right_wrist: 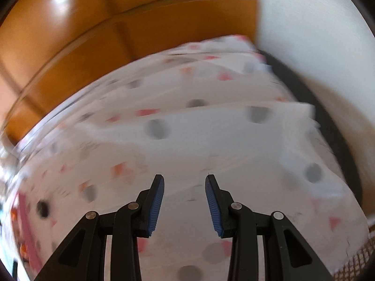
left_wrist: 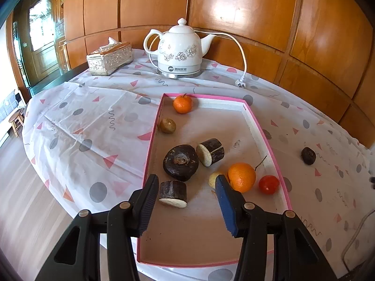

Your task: Organize fruits

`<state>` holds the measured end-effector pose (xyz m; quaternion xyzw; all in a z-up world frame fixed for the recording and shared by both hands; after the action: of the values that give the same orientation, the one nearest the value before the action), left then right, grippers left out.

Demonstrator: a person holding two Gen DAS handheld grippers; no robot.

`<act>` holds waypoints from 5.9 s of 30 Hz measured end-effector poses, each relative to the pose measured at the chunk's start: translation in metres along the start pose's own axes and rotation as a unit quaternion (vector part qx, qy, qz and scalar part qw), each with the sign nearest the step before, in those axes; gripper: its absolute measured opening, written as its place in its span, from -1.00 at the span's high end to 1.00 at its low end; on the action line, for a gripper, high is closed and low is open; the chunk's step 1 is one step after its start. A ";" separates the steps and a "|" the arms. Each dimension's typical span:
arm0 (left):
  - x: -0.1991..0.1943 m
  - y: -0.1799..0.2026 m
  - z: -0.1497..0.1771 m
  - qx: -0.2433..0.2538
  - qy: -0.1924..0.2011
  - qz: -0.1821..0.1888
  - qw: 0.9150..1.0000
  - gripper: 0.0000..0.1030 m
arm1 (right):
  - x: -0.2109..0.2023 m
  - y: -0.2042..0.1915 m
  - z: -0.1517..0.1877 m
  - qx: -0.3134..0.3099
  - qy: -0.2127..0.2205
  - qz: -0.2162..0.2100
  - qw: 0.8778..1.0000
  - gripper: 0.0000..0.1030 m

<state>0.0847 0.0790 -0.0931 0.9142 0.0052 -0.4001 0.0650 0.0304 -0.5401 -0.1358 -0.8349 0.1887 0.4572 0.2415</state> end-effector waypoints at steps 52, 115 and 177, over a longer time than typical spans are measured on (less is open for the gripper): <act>-0.004 -0.019 0.010 -0.011 -0.007 0.010 1.000 -0.07 | 0.067 -0.346 0.111 -0.366 -0.075 -0.116 0.920 0.11; -0.024 -0.022 0.003 -0.013 0.036 -0.022 0.999 -0.56 | -0.014 -0.414 0.198 -0.379 -0.018 -0.191 0.905 0.03; -0.063 -0.003 -0.019 -0.020 0.125 -0.067 0.990 -0.99 | -0.045 -0.390 0.212 -0.376 0.063 -0.144 0.913 -0.03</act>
<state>0.0553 0.0866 -0.0346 0.9530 0.0823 -0.2861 0.0555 0.0738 -0.0968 -0.1065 -0.9091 -0.1051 0.4012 -0.0395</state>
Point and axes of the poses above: each gripper's, at about its wrist camera, not at the fingertips, and x roughly the way its jaws point, y to its right, z to its underside, the point moved 9 cm from there along x, roughly the way its jaws point, and after that the axes turned 1 degree about -x, right-handed, at the moved point
